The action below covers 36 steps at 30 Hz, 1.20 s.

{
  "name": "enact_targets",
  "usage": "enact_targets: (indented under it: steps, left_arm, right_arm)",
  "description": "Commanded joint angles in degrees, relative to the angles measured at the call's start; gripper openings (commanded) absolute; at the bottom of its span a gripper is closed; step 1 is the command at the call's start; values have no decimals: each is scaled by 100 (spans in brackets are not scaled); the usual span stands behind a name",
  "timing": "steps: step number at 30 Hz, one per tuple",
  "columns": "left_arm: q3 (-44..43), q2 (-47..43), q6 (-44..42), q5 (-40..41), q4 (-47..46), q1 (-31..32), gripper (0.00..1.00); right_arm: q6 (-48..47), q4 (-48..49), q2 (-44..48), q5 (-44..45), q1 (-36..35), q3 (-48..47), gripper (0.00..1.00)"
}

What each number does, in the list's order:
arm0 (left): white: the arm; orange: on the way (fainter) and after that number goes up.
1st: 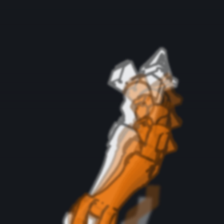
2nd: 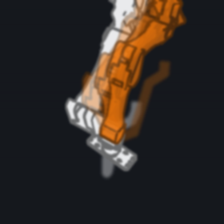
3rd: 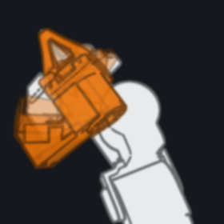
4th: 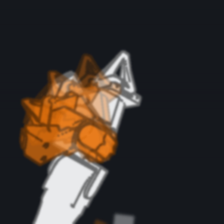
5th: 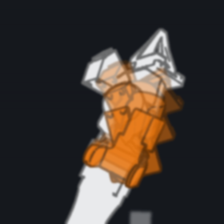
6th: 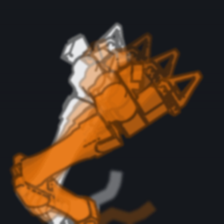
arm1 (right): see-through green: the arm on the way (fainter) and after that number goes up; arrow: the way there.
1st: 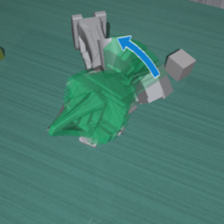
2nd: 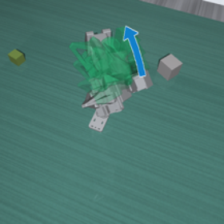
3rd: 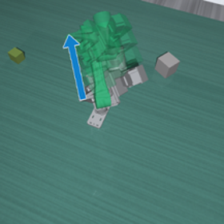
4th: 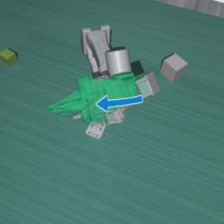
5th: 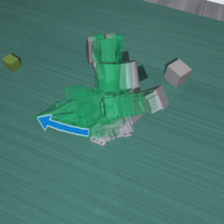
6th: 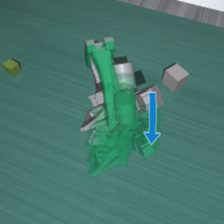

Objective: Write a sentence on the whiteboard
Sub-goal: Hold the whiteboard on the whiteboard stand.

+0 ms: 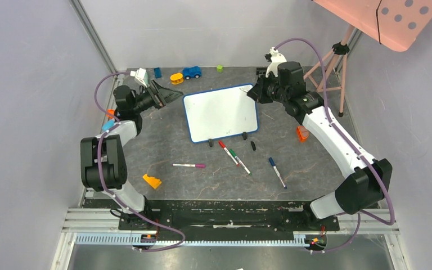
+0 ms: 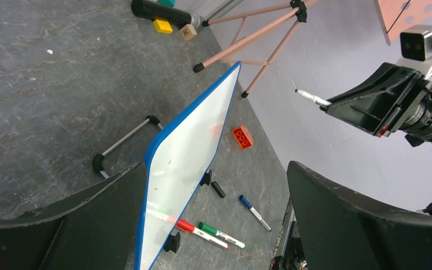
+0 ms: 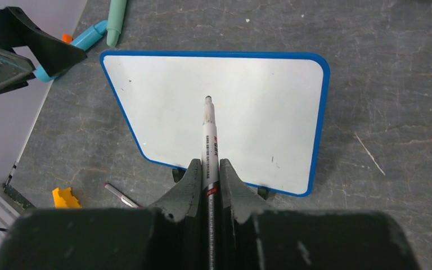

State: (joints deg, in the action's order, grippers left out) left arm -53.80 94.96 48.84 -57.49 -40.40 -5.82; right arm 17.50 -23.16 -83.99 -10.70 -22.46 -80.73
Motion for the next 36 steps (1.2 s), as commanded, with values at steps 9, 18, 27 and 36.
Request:
enact_targets:
  steps: [9,18,27,36]
  left_arm:
    - [316,477,119,-570,-1404,-26,100]
    - [331,1177,803,-761,-2891,-33,98]
    - [46,2092,2295,-762,-4881,-25,100]
    - [813,1680,2647,-244,-4881,41,100]
  right_arm:
    - [-485,524,469,-105,-48,379,0]
    - [-720,519,326,-146,-48,204,0]
    - [-696,533,203,-312,-47,145,0]
    - [-748,537,177,-276,-48,154,0]
